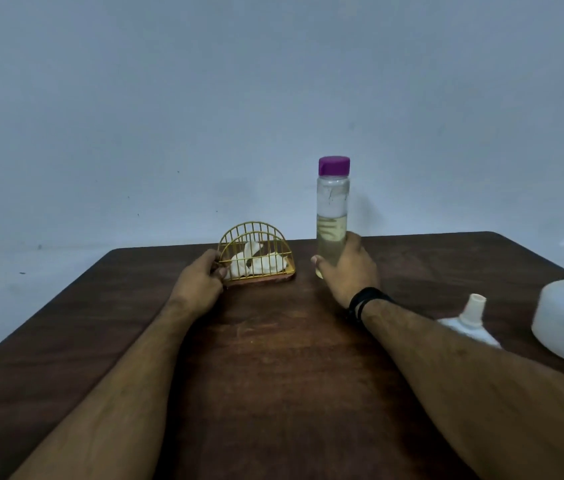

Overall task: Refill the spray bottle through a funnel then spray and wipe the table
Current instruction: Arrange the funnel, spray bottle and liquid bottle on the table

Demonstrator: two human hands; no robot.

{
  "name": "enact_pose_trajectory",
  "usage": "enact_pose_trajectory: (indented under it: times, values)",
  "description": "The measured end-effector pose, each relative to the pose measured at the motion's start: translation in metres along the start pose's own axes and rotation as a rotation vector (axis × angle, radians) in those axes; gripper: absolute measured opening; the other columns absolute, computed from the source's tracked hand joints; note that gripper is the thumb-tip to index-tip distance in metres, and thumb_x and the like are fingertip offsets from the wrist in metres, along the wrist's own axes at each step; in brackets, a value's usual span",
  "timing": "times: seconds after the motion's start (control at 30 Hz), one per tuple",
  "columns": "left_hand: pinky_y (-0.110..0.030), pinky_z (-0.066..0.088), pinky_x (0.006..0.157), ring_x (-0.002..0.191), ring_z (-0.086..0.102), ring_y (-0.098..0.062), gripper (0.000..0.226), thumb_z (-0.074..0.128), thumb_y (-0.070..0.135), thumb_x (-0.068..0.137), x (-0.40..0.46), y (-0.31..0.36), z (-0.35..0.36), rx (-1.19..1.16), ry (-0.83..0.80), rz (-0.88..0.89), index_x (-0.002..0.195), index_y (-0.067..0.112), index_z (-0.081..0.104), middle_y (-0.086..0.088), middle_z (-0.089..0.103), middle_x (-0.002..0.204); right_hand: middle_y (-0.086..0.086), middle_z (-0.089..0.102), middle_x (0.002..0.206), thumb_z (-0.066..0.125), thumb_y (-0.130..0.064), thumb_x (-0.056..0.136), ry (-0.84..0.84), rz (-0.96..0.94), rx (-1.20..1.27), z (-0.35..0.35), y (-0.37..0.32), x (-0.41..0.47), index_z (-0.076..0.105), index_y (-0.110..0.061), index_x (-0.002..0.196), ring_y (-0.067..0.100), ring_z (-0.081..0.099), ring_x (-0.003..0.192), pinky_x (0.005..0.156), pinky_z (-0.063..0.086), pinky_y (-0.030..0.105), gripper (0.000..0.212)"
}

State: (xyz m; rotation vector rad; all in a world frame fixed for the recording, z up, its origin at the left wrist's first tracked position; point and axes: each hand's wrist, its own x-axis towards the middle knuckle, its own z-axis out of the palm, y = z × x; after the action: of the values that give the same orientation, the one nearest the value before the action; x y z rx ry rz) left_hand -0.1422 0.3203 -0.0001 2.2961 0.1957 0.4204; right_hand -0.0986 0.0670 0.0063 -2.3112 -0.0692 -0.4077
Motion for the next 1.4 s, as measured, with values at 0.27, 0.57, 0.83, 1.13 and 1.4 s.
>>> enact_pose_trajectory:
  times: [0.27,0.57,0.83,1.13,1.4]
  values:
    - [-0.039,0.053,0.087,0.092,0.065,-0.019,0.02,0.056,0.014,0.101,-0.08,0.009,-0.019,-0.067,-0.025,0.0,0.091,0.031,0.061,0.004,0.07,0.097,0.008,0.056,0.144,0.07,-0.048,0.094,-0.031,-0.025,-0.004,-0.045,-0.001,-0.093,0.038,-0.014,0.147,0.031,0.062,0.125,0.1,0.054,0.044,0.071]
    - [-0.03,0.046,0.074,0.09,0.062,-0.013,0.019,0.056,0.011,0.101,-0.139,0.016,-0.026,-0.107,-0.017,0.026,0.093,0.028,0.061,0.004,0.069,0.097,0.009,0.052,0.15,0.07,-0.046,0.094,-0.029,-0.033,-0.009,-0.068,0.004,-0.146,0.037,-0.012,0.151,0.032,0.059,0.129,0.104,0.052,0.046,0.074]
    - [-0.032,0.045,0.078,0.093,0.059,-0.009,0.01,0.057,0.015,0.101,-0.152,0.024,-0.027,-0.049,-0.007,0.036,0.101,0.025,0.061,0.007,0.066,0.101,0.009,0.048,0.153,0.07,-0.046,0.094,-0.044,-0.04,0.004,-0.074,0.008,-0.147,0.033,-0.013,0.154,0.031,0.057,0.131,0.106,0.05,0.046,0.078]
    - [-0.034,0.047,0.083,0.095,0.059,-0.019,0.038,0.071,0.023,0.093,-0.157,0.026,-0.027,0.0,0.079,0.029,0.128,0.021,0.056,0.001,0.061,0.106,0.013,0.038,0.159,0.072,-0.049,0.092,-0.003,-0.075,0.072,-0.074,0.011,-0.147,0.026,-0.012,0.158,0.034,0.052,0.138,0.11,0.047,0.045,0.089]
    - [-0.035,0.047,0.079,0.074,0.056,-0.012,0.035,0.067,0.022,0.093,-0.19,0.041,-0.03,0.139,0.407,0.111,0.126,0.018,0.057,-0.003,0.055,0.127,0.008,0.051,0.139,0.074,-0.028,0.094,0.091,-0.236,0.334,-0.096,0.028,-0.172,0.047,-0.013,0.145,0.022,0.056,0.123,0.102,0.051,0.042,0.059]
